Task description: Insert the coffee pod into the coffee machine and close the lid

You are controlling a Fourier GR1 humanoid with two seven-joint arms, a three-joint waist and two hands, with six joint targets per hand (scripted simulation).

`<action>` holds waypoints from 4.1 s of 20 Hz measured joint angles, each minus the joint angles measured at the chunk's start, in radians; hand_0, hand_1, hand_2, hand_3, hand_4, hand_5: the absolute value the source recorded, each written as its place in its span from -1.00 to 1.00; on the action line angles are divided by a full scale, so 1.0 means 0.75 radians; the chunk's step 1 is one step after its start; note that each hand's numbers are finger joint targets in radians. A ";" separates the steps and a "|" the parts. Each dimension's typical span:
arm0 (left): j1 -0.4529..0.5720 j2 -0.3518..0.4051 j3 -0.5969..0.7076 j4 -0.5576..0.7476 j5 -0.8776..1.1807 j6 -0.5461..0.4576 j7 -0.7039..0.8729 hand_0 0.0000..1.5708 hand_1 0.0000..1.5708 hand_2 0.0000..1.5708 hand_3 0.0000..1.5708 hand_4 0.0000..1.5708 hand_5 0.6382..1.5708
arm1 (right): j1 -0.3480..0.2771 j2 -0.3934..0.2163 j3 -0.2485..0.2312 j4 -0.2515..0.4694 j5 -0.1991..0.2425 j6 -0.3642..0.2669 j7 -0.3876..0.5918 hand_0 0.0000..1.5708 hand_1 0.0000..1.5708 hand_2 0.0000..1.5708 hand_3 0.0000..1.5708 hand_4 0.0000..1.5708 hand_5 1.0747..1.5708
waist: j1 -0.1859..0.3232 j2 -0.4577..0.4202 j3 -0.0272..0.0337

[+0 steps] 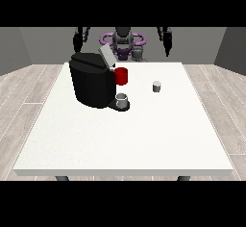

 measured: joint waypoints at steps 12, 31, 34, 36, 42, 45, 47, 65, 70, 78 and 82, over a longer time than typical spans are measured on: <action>-0.219 0.332 0.034 0.136 -0.210 -0.176 -0.117 -1.00 -1.00 -1.00 -1.00 -1.00 1.00 | -0.104 0.026 0.030 -0.021 0.158 -0.138 -0.065 -1.00 -1.00 -1.00 -1.00 -1.00 1.00 | -0.129 0.142 0.0109; -0.603 0.503 0.048 0.773 -0.529 -0.225 -0.239 -1.00 -1.00 -0.46 -1.00 -1.00 1.00 | -0.248 0.098 0.127 -0.056 0.290 -0.228 0.025 -1.00 -1.00 -1.00 -1.00 -1.00 1.00 | -0.256 0.379 0.0112; -0.648 0.475 0.036 0.825 -0.585 -0.176 -0.260 -0.03 -0.03 0.12 -0.21 -1.00 1.00 | -0.268 0.110 0.111 -0.005 0.258 -0.222 0.019 -1.00 -1.00 -1.00 -1.00 -1.00 1.00 | -0.239 0.385 0.0114; -0.683 0.469 0.032 0.864 -0.625 -0.146 -0.273 0.20 0.20 0.21 -0.12 -0.90 1.00 | -0.285 0.110 0.102 0.015 0.250 -0.217 0.027 -1.00 -1.00 -1.00 -1.00 -1.00 1.00 | -0.238 0.386 0.0115; -0.751 0.446 -0.023 0.936 -0.778 -0.013 -0.322 0.20 0.20 0.32 0.11 -0.45 1.00 | -0.324 0.115 0.117 0.070 0.265 -0.232 0.027 -1.00 -1.00 -1.00 -1.00 -1.00 1.00 | -0.233 0.411 0.0114; -0.789 0.438 -0.061 0.972 -0.857 0.013 -0.305 -0.04 -0.04 0.21 0.03 -0.57 1.00 | -0.341 0.119 0.126 0.104 0.276 -0.227 0.015 -1.00 -1.00 -1.00 -1.00 -1.00 1.00 | -0.244 0.419 0.0120; -0.799 0.449 -0.082 1.005 -0.901 0.010 -0.314 0.11 0.11 0.30 0.12 -0.57 1.00 | -0.342 0.117 0.123 0.122 0.278 -0.225 0.011 -1.00 -1.00 -1.00 -1.00 -1.00 1.00 | -0.245 0.417 0.0120; -0.918 0.373 -0.107 1.191 -1.069 -0.045 -0.379 0.83 0.83 0.81 0.72 -0.38 1.00 | -0.336 0.092 0.061 0.296 0.240 -0.232 -0.041 -1.00 -1.00 -1.00 -1.00 -1.00 1.00 | -0.207 0.338 0.0118; -0.987 0.350 -0.057 1.185 -1.009 -0.153 -0.401 0.80 0.80 0.78 0.67 -0.34 1.00 | -0.341 0.090 0.051 0.360 0.279 -0.273 -0.041 -1.00 -1.00 -1.00 -1.00 -1.00 1.00 | -0.187 0.292 0.0118; -1.134 0.331 -0.041 1.130 -0.984 -0.382 -0.321 0.69 0.69 0.72 0.68 -0.25 1.00 | -0.338 0.094 0.034 0.481 0.294 -0.288 -0.085 -1.00 -1.00 -1.00 -1.00 -1.00 1.00 | -0.180 0.197 0.0123; -1.211 0.311 -0.037 1.097 -0.983 -0.456 -0.270 0.71 0.71 0.75 0.72 -0.28 1.00 | -0.369 0.090 0.025 0.513 0.290 -0.279 -0.078 -1.00 -1.00 -1.00 -1.00 -1.00 1.00 | -0.182 0.164 0.0124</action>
